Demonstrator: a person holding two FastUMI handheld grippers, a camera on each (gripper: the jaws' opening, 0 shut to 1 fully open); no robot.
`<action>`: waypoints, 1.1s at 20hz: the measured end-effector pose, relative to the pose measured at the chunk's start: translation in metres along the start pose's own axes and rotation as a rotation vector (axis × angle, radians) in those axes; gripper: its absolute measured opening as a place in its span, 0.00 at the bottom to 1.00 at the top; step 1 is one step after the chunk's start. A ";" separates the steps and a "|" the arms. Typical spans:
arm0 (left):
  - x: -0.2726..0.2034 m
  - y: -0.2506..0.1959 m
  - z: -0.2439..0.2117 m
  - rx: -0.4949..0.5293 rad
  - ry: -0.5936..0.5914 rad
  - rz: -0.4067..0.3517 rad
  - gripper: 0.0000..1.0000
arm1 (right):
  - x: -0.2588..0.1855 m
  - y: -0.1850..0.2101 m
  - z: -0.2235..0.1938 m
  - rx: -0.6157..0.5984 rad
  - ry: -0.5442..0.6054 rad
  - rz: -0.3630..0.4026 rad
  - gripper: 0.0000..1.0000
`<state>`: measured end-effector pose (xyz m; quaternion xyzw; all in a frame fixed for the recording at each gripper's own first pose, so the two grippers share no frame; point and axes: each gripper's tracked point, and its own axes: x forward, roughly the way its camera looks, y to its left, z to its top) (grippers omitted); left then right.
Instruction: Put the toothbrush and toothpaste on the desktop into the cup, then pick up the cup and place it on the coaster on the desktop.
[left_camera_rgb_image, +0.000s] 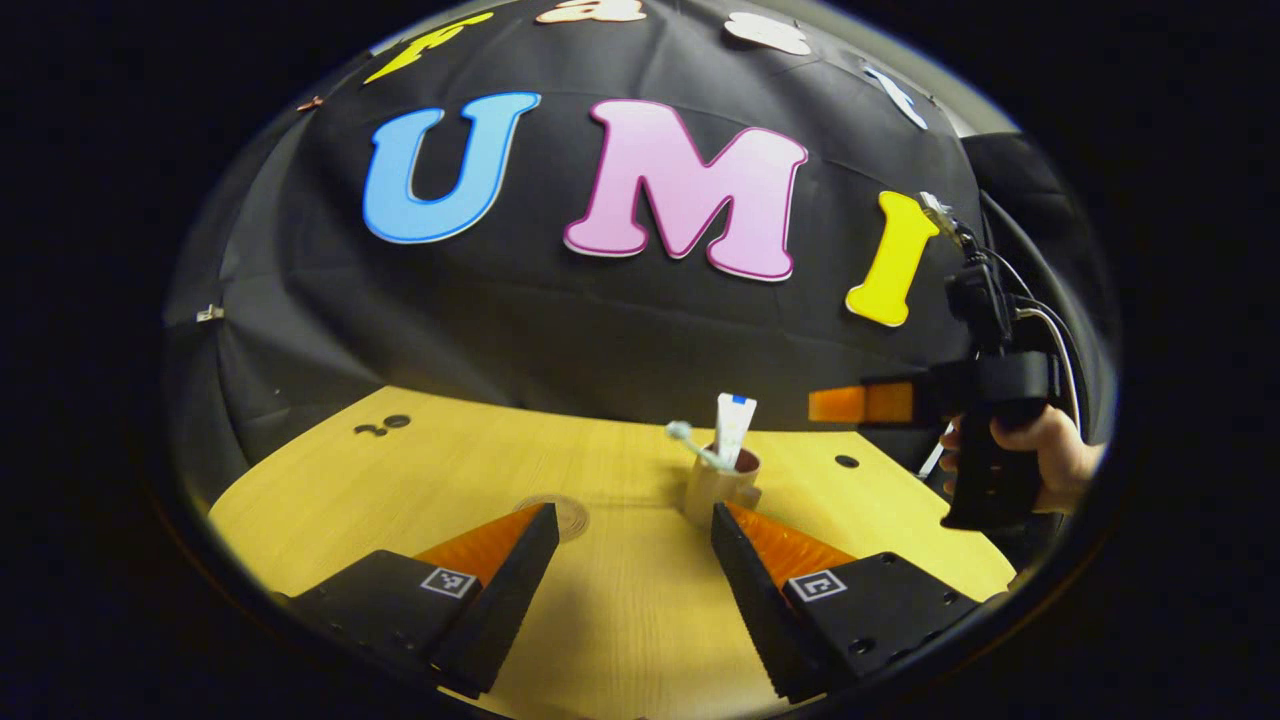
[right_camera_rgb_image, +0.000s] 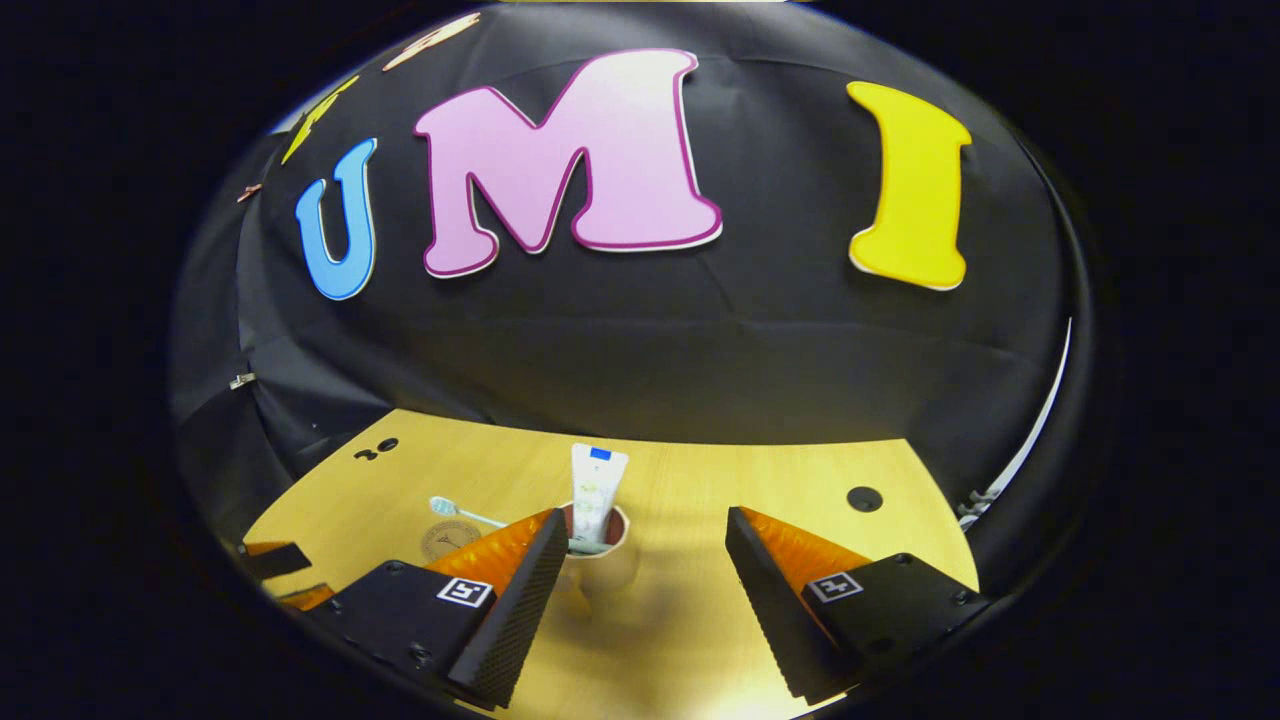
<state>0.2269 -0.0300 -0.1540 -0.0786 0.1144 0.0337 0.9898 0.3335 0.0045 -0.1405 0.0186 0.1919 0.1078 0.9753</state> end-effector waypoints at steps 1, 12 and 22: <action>-0.009 0.009 -0.006 -0.007 0.014 0.017 0.97 | 0.002 0.005 -0.002 0.000 0.013 0.005 0.98; -0.077 0.063 -0.021 -0.124 0.040 0.128 0.97 | 0.046 0.041 -0.062 0.165 0.446 0.019 0.96; -0.134 0.116 -0.060 -0.247 0.100 0.244 0.98 | 0.084 0.057 -0.119 0.178 0.715 -0.046 0.93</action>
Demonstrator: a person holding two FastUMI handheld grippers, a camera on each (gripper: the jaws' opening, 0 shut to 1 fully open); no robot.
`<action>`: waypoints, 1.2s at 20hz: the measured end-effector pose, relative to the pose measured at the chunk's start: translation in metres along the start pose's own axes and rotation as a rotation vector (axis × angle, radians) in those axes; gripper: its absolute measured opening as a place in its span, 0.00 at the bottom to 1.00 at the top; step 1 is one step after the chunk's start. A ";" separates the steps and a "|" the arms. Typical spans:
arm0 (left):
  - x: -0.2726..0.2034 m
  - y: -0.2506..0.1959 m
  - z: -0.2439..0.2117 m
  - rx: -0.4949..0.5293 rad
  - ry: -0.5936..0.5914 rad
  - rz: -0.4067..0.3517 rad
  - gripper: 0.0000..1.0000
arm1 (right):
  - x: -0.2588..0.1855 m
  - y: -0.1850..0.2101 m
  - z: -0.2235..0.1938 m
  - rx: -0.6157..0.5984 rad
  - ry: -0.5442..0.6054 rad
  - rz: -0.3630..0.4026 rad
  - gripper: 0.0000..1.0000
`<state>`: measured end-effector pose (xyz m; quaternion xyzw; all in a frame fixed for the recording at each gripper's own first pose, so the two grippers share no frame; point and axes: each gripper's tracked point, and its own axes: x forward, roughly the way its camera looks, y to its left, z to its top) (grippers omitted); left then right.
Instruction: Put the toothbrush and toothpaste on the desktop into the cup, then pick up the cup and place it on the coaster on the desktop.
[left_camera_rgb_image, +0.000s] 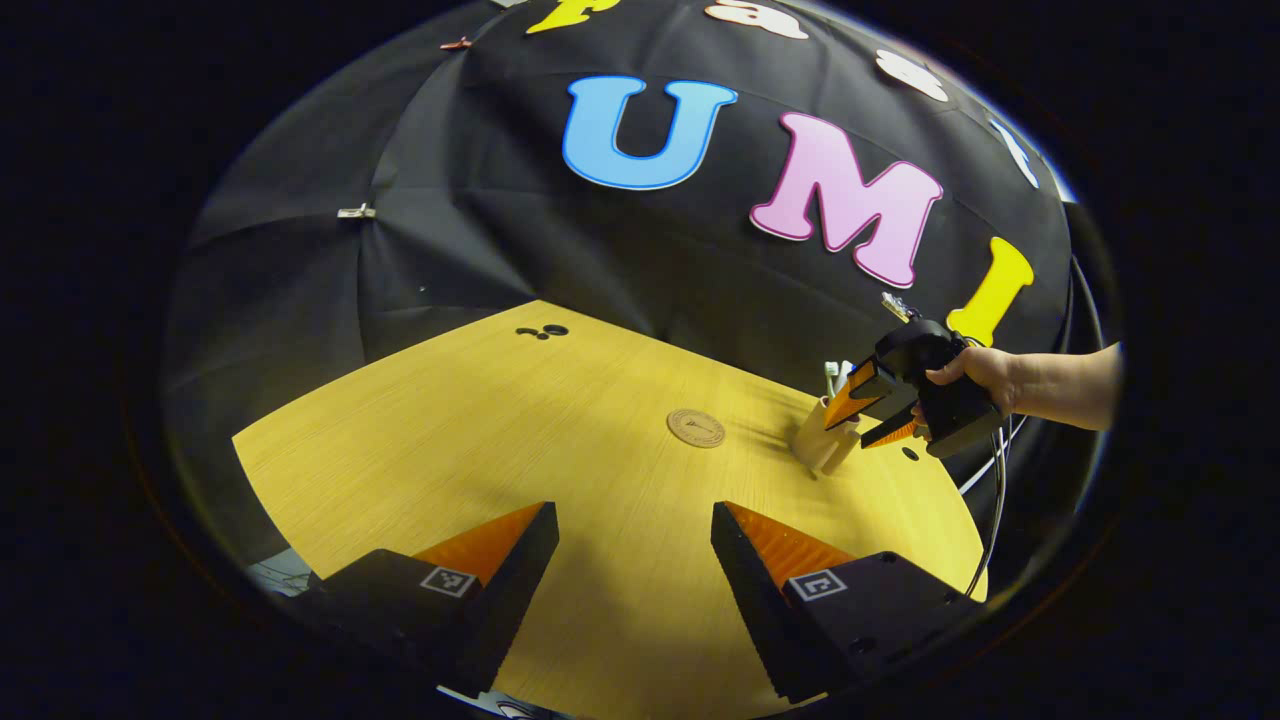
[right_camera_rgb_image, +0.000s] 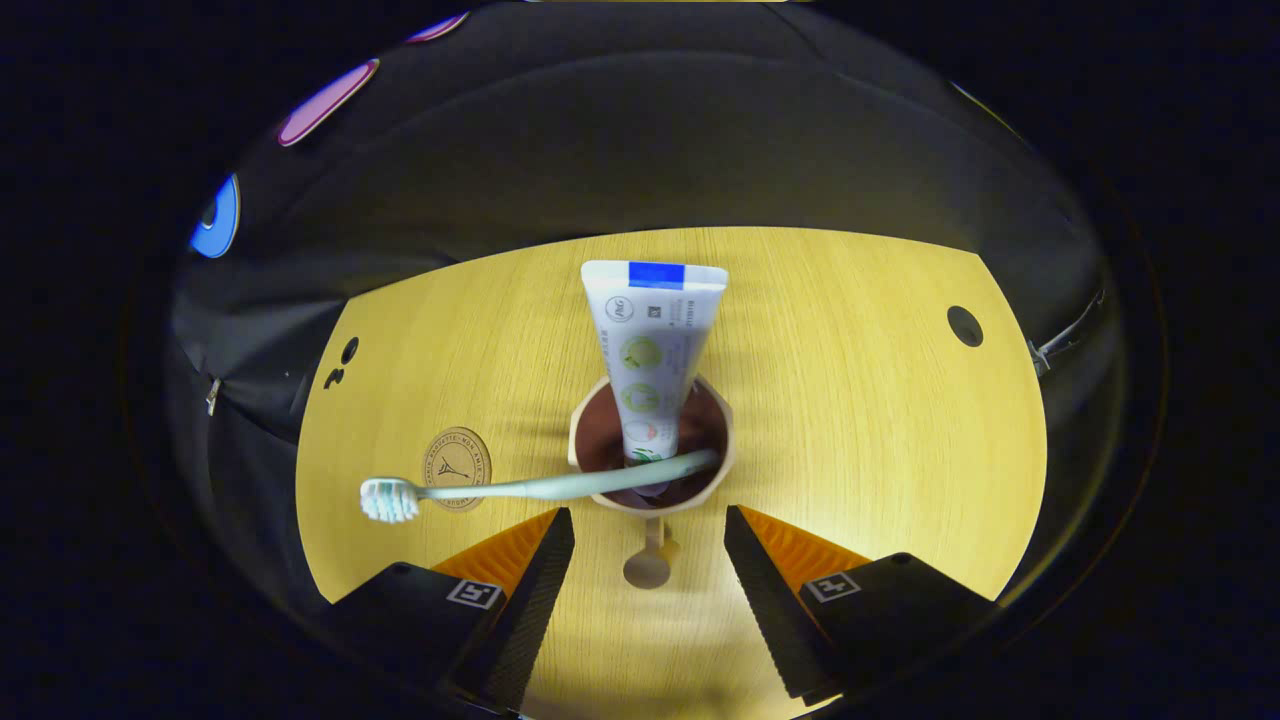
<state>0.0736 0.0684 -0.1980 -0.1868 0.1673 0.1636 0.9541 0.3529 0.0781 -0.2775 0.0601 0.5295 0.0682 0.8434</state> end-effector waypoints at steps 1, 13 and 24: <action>-0.002 0.006 -0.001 -0.003 0.004 0.009 0.98 | 0.005 0.004 -0.003 0.019 0.028 0.005 0.93; 0.003 0.006 -0.010 0.009 0.040 0.007 0.98 | 0.052 -0.013 -0.019 0.108 0.150 -0.044 0.67; 0.009 -0.016 -0.024 0.033 0.087 -0.042 0.98 | 0.048 -0.017 -0.021 -0.114 0.090 -0.090 0.31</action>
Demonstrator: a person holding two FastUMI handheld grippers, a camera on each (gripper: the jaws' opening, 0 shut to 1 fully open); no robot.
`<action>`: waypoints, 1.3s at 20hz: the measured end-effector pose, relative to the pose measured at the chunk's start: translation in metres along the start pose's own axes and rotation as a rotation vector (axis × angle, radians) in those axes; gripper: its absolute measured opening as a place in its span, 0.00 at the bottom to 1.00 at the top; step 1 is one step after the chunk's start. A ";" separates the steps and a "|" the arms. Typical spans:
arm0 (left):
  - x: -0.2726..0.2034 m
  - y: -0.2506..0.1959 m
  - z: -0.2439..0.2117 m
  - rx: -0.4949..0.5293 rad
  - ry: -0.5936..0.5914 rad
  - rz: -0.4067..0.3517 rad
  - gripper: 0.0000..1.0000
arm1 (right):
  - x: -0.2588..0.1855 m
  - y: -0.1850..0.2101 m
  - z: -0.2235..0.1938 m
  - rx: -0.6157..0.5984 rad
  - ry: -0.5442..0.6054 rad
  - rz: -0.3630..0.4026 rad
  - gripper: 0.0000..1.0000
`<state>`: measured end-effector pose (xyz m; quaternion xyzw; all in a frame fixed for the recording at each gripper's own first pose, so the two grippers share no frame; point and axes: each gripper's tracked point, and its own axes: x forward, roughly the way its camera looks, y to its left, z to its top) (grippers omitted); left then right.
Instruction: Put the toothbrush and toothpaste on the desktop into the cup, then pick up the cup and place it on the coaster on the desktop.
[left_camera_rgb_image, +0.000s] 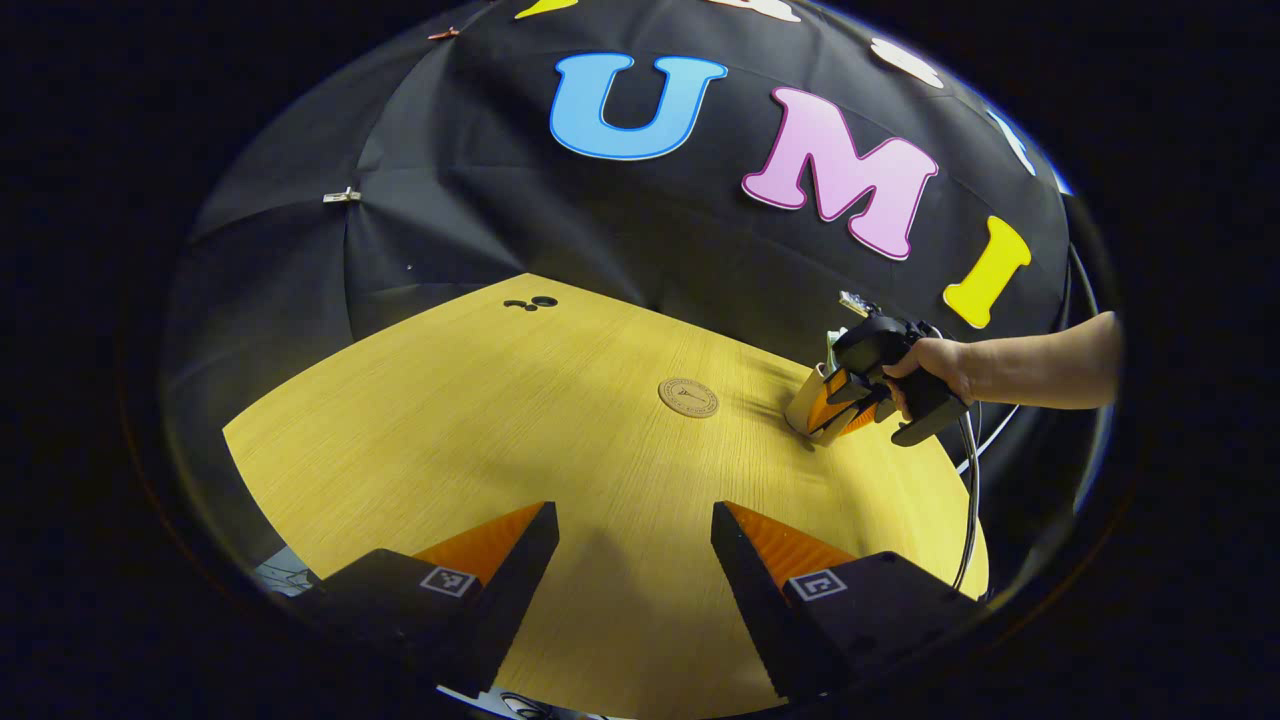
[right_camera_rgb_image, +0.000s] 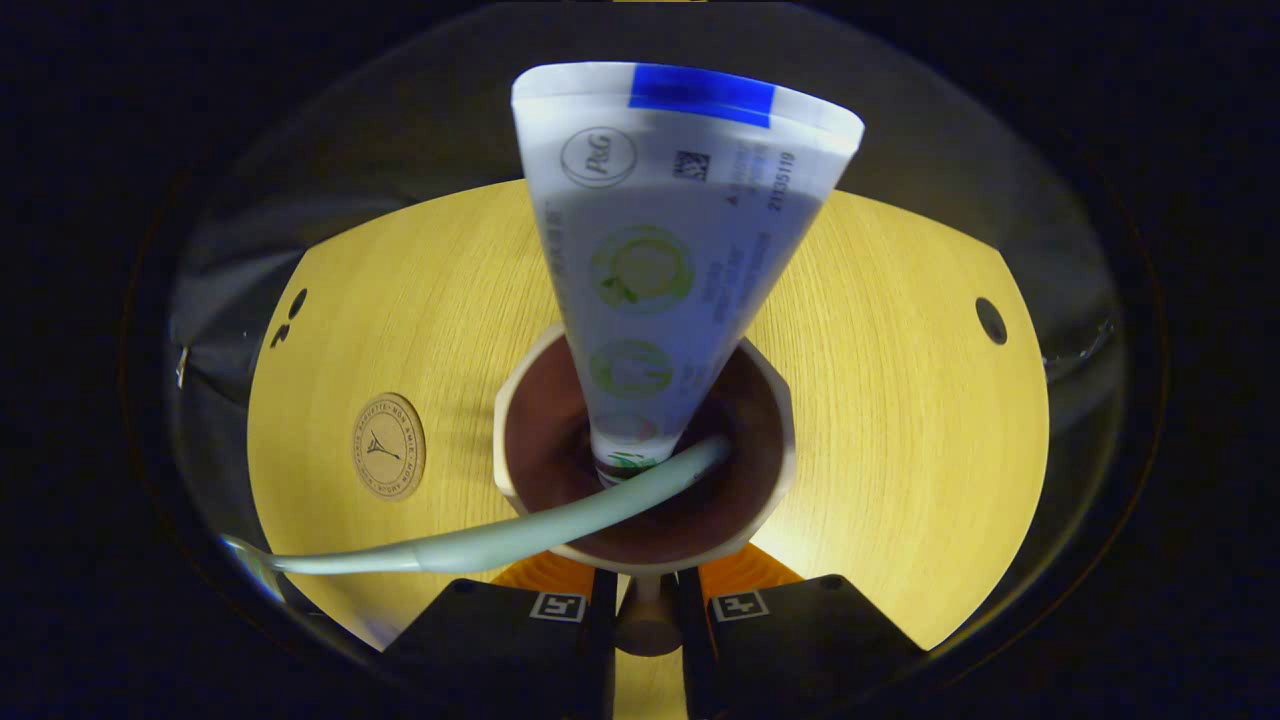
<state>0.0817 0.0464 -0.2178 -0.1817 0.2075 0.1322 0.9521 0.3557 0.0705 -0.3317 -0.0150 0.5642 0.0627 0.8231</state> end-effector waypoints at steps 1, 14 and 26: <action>0.000 0.002 -0.001 0.001 0.004 0.000 0.98 | -0.004 0.001 0.003 -0.017 -0.018 -0.002 0.30; -0.002 0.010 -0.004 0.023 0.021 -0.015 0.97 | -0.032 0.090 0.024 -0.164 -0.079 0.060 0.30; -0.003 0.001 -0.029 0.004 0.085 -0.064 0.96 | -0.011 0.186 0.008 -0.267 -0.023 0.123 0.30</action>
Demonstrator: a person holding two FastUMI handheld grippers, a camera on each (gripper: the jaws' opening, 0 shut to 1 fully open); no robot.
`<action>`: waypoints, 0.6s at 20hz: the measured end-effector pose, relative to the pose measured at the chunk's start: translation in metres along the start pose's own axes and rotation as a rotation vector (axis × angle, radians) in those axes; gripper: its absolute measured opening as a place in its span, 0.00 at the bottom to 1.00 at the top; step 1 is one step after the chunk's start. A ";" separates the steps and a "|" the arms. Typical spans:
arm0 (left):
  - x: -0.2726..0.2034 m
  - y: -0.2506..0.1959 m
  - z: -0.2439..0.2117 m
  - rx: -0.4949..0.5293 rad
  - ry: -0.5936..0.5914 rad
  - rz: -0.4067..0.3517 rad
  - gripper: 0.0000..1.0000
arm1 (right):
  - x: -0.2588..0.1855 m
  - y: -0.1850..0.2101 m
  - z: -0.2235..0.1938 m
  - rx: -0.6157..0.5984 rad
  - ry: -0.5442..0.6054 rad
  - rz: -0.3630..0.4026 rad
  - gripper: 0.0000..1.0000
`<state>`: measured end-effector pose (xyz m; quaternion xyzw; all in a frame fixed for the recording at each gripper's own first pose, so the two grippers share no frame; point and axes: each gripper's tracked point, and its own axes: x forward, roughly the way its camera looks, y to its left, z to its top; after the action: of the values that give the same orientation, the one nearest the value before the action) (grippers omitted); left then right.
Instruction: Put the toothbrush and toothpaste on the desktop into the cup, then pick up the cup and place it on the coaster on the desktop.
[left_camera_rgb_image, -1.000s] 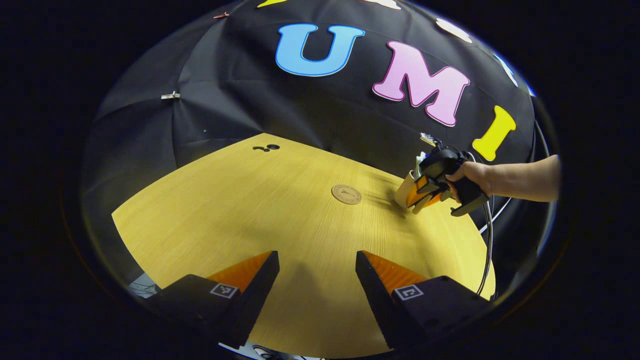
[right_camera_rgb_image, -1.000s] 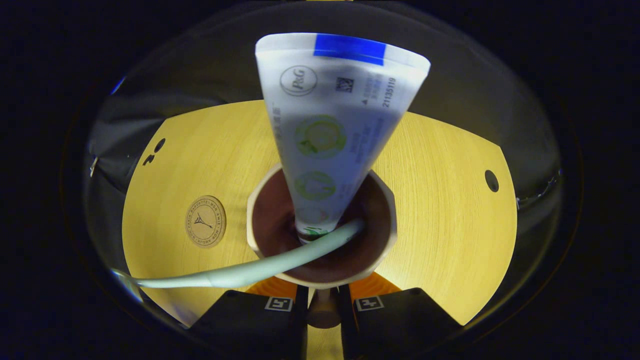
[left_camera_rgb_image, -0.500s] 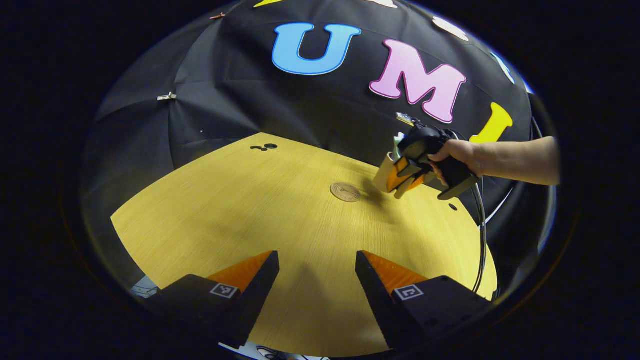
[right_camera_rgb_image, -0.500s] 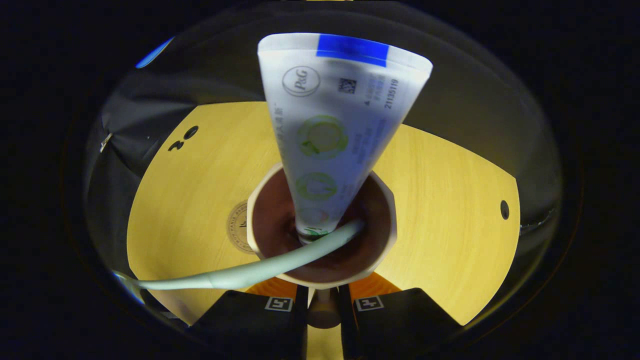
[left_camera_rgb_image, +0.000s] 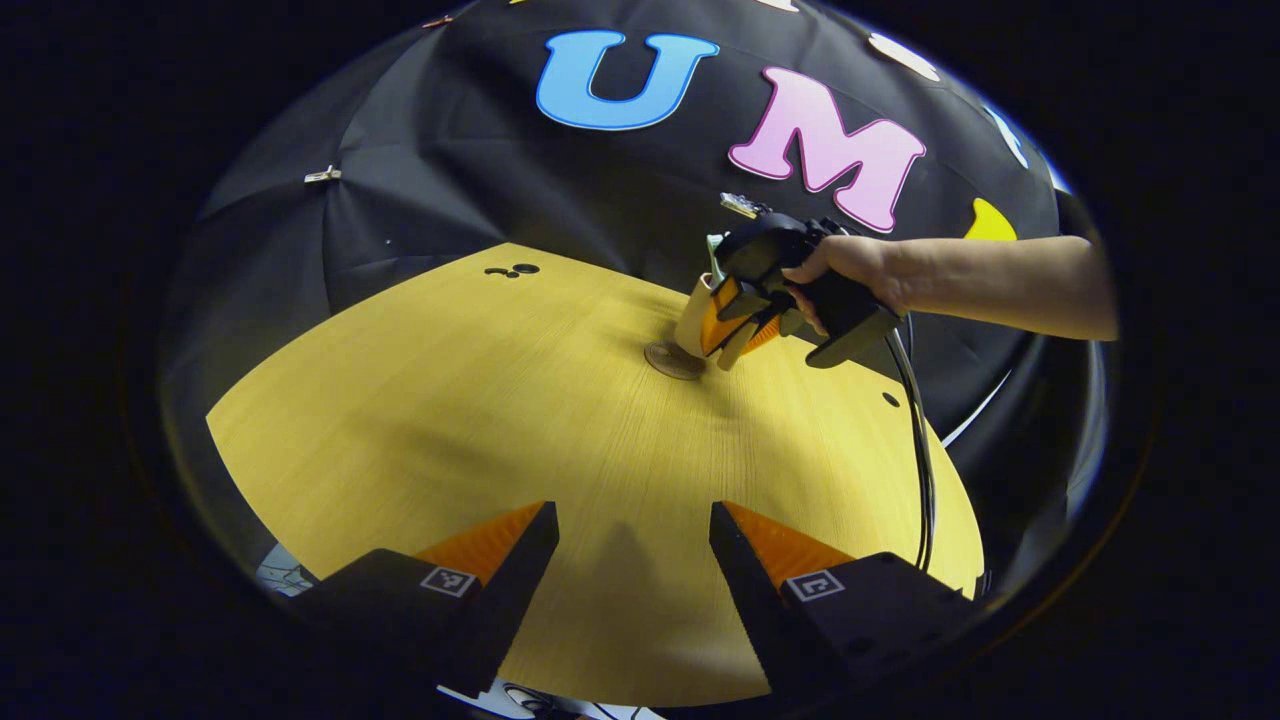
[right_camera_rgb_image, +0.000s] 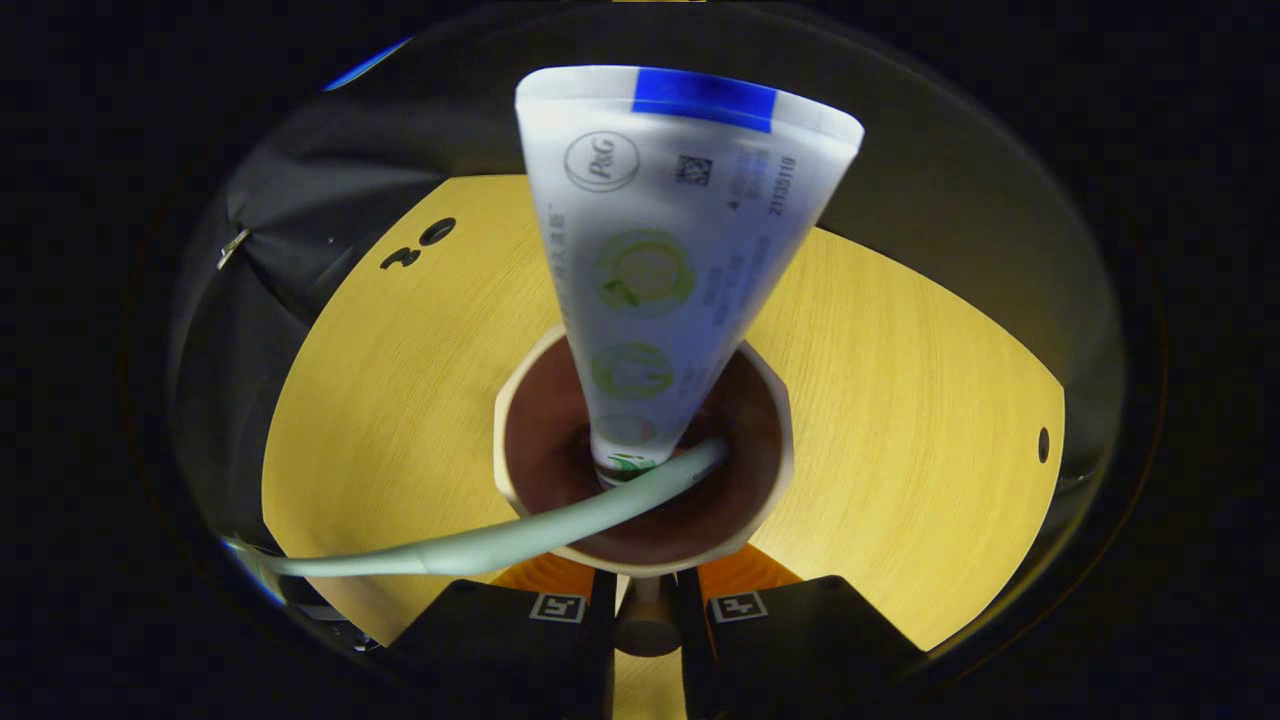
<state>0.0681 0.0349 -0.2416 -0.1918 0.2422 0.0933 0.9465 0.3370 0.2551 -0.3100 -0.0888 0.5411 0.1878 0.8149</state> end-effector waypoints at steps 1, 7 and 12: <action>-0.001 0.001 -0.001 -0.001 0.002 0.001 0.97 | 0.003 0.005 0.001 -0.002 0.004 0.002 0.30; 0.001 0.006 0.000 -0.015 0.003 0.012 0.97 | 0.015 0.021 0.000 -0.021 0.021 0.003 0.30; 0.002 0.011 0.003 -0.016 -0.001 0.022 0.96 | 0.021 0.025 0.001 -0.023 0.032 0.000 0.24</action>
<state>0.0682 0.0469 -0.2434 -0.1964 0.2434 0.1058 0.9439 0.3348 0.2829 -0.3277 -0.1012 0.5519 0.1926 0.8051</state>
